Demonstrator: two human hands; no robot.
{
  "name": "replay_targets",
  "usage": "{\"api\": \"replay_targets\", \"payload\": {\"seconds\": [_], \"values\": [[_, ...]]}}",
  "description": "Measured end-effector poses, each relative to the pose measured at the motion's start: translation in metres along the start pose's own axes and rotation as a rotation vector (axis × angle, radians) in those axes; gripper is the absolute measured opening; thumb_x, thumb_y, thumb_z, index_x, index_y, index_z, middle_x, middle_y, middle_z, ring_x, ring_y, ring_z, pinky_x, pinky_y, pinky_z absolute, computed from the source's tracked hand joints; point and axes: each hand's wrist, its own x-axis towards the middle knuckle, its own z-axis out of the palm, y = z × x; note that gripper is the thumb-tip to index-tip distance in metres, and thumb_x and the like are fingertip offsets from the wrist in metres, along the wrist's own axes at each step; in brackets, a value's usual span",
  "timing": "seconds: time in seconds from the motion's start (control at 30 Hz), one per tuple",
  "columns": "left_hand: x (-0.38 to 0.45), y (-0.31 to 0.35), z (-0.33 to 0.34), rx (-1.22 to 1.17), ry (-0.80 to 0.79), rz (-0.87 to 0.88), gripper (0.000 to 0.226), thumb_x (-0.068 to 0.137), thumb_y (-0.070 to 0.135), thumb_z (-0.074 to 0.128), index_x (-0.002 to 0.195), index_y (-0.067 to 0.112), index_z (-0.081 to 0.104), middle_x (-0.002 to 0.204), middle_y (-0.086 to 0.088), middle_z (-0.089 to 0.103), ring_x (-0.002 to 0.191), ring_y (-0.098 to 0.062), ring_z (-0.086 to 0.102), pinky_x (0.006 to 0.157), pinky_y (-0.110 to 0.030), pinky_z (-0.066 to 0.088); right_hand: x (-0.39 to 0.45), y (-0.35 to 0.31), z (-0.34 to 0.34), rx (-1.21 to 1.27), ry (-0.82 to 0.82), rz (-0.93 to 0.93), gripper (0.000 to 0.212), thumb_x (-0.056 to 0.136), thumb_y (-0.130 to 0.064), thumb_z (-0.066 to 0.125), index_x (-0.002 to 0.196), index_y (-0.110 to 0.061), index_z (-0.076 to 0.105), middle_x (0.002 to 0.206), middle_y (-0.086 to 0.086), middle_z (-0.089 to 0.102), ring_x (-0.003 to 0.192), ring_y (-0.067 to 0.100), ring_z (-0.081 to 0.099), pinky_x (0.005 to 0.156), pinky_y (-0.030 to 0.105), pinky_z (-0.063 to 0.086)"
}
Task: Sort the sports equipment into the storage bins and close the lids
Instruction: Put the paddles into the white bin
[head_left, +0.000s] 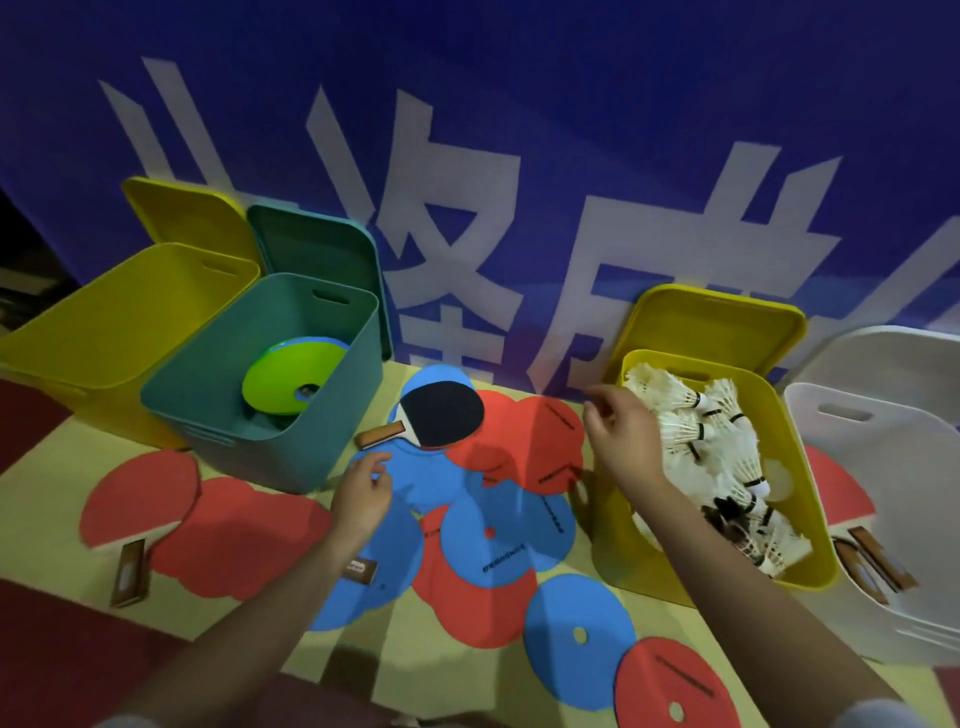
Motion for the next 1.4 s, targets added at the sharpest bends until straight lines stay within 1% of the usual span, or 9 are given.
{"api": "replay_targets", "payload": {"seconds": [0.17,0.3,0.43,0.53,0.63,0.8,0.9,1.03,1.4], "values": [[0.017,-0.048,-0.047,0.135,0.067,-0.052,0.032,0.088,0.002,0.05,0.117,0.006,0.062,0.111,-0.018,0.06,0.105,-0.035,0.058,0.089,-0.041,0.045,0.013,-0.05,0.08,0.142,-0.245,0.193,0.025,0.09,-0.021,0.055,0.111,-0.014,0.065,0.101,0.004,0.068,0.092,0.021,0.062,0.074,0.03,0.044],[0.012,-0.096,-0.079,0.216,0.137,-0.066,0.028,0.083,0.001,0.058,0.111,0.004,0.065,0.104,-0.02,0.064,0.102,-0.038,0.059,0.088,-0.043,0.046,0.019,-0.061,0.143,0.213,-0.39,0.529,0.042,0.092,-0.023,0.055,0.13,-0.004,0.052,0.11,0.018,0.065,0.098,0.032,0.06,0.08,0.032,0.042],[0.013,-0.133,-0.107,0.298,0.265,-0.125,0.027,0.082,0.005,0.063,0.108,0.003,0.066,0.103,-0.025,0.063,0.101,-0.042,0.057,0.089,-0.045,0.044,0.027,-0.044,0.203,0.236,-0.387,0.761,0.065,0.083,-0.035,0.057,0.13,0.007,0.044,0.107,0.026,0.062,0.092,0.038,0.06,0.082,0.045,0.048],[0.023,-0.154,-0.124,0.356,0.261,-0.238,0.031,0.079,0.009,0.068,0.109,0.0,0.065,0.102,-0.027,0.063,0.102,-0.043,0.055,0.091,-0.046,0.041,0.029,-0.047,0.226,0.224,-0.401,0.841,0.034,0.088,-0.026,0.059,0.1,0.005,0.054,0.088,0.022,0.059,0.081,0.033,0.057,0.067,0.041,0.042],[0.031,-0.166,-0.13,0.364,0.13,-0.345,0.037,0.081,0.018,0.067,0.114,0.004,0.061,0.106,-0.024,0.062,0.105,-0.04,0.054,0.092,-0.041,0.041,0.039,-0.053,0.243,0.383,-0.357,0.99,0.032,0.084,-0.023,0.064,0.101,0.003,0.059,0.07,0.012,0.055,0.06,0.027,0.051,0.052,0.036,0.039],[0.028,-0.17,-0.118,0.439,0.023,-0.388,0.055,0.083,0.037,0.064,0.129,0.01,0.049,0.121,-0.021,0.049,0.111,-0.038,0.047,0.096,-0.041,0.038,0.06,-0.047,0.27,0.561,-0.272,1.2,0.045,0.071,-0.032,0.072,0.106,-0.009,0.056,0.094,0.013,0.063,0.07,0.031,0.06,0.063,0.037,0.051],[0.023,-0.165,-0.109,0.512,0.036,-0.354,0.059,0.082,0.036,0.066,0.13,0.007,0.047,0.119,-0.023,0.048,0.109,-0.039,0.045,0.093,-0.042,0.037,0.065,-0.024,0.284,0.557,-0.293,1.252,0.051,0.067,-0.035,0.072,0.11,-0.01,0.058,0.088,0.012,0.064,0.068,0.028,0.06,0.06,0.035,0.05],[0.031,-0.166,-0.115,0.464,-0.015,-0.354,0.059,0.077,0.032,0.07,0.127,0.009,0.048,0.112,-0.023,0.052,0.107,-0.039,0.046,0.092,-0.041,0.037,0.066,-0.053,0.271,0.613,-0.191,1.197,0.029,0.084,-0.014,0.062,0.11,-0.001,0.056,0.079,0.011,0.056,0.066,0.027,0.054,0.049,0.033,0.041],[0.005,-0.123,-0.13,0.012,-0.091,-0.216,0.081,0.075,0.015,0.071,0.144,0.032,0.033,0.13,-0.009,0.035,0.119,-0.026,0.048,0.097,-0.031,0.038,0.026,-0.052,0.224,0.952,0.105,1.103,0.03,0.093,-0.014,0.055,0.121,-0.002,0.054,0.121,0.019,0.06,0.096,0.031,0.061,0.072,0.037,0.053]]}}
